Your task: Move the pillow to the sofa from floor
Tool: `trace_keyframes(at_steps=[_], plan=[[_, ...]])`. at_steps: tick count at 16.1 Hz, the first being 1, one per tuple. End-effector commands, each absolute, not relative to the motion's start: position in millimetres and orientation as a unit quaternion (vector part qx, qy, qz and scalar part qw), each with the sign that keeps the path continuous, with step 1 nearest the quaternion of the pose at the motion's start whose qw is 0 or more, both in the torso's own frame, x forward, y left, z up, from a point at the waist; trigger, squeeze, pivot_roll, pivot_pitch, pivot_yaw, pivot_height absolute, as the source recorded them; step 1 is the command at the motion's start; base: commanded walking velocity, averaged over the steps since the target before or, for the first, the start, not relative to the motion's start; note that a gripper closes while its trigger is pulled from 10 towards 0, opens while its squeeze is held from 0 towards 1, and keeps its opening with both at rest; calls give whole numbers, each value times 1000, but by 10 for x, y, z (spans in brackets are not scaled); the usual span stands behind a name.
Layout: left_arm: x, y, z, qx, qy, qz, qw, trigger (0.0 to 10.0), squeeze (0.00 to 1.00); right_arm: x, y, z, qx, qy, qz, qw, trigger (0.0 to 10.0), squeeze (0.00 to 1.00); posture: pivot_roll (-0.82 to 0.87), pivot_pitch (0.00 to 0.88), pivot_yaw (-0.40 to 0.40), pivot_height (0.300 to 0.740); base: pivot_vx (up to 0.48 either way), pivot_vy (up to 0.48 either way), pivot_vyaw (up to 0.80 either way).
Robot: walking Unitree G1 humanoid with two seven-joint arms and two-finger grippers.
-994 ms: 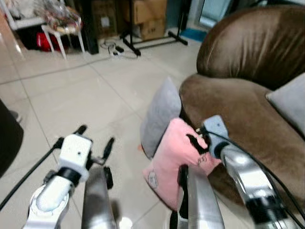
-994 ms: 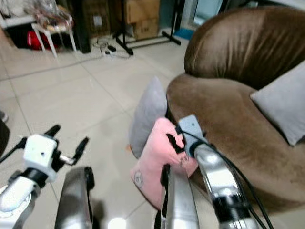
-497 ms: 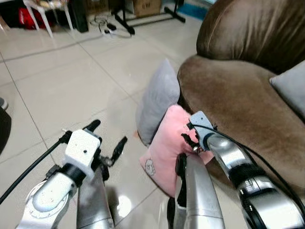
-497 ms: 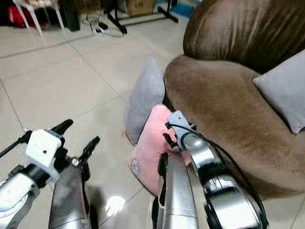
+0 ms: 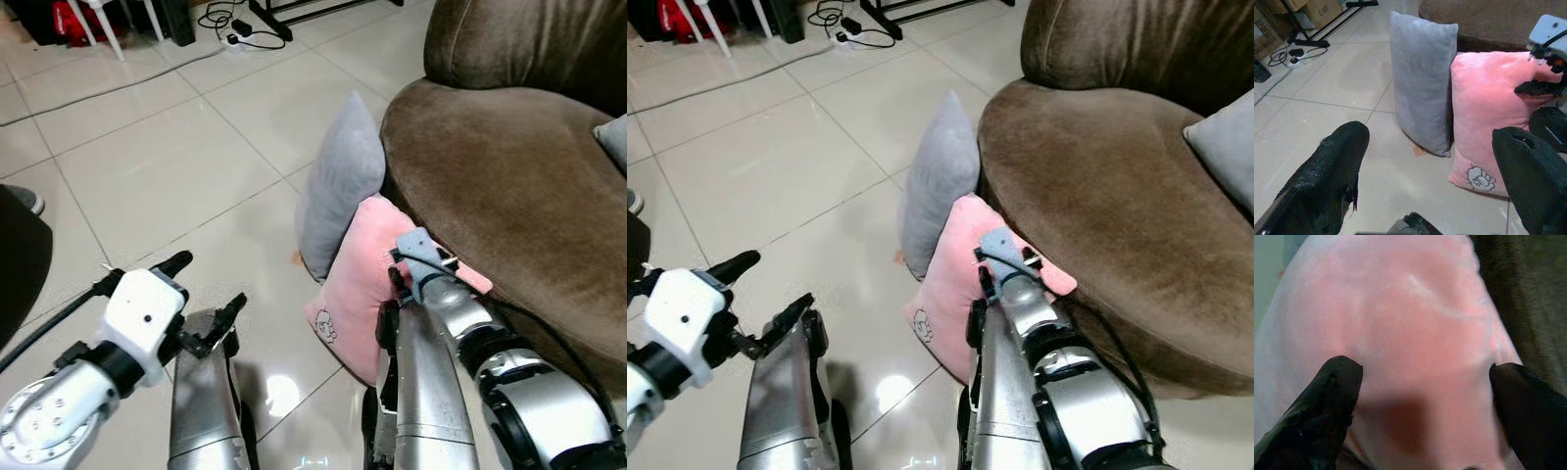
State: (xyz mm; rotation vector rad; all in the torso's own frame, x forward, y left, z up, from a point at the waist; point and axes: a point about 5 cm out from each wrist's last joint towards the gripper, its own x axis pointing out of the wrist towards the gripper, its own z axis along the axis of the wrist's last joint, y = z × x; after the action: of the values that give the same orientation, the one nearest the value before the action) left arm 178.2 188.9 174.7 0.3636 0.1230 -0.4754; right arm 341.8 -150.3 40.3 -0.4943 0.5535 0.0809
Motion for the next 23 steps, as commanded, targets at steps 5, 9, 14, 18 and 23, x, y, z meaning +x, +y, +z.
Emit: trace_keyframes(at_steps=[5,9,14,18,23], plan=[[1666,1910,1755,183,93,-269,941,10000,0,3437,-1383,418,-270,268,34,924,0,0,148,225,27,435,0,0,0],[1620,1883,1742,176,109,-294,933,10000,0,3408,-1322,379,-265,273,37,924,0,0,152,222,32,435,0,0,0],[1582,1867,1741,172,116,-303,930,10000,0,3403,-1304,373,-270,272,38,923,0,0,152,223,30,435,0,0,0],[1570,1859,1737,170,119,-303,930,10000,0,3395,-1299,363,-266,272,40,924,0,0,151,222,26,435,0,0,0],[1582,1855,1725,169,119,-303,930,10000,0,3398,-1309,367,-265,270,41,925,0,0,147,214,23,435,0,0,0]])
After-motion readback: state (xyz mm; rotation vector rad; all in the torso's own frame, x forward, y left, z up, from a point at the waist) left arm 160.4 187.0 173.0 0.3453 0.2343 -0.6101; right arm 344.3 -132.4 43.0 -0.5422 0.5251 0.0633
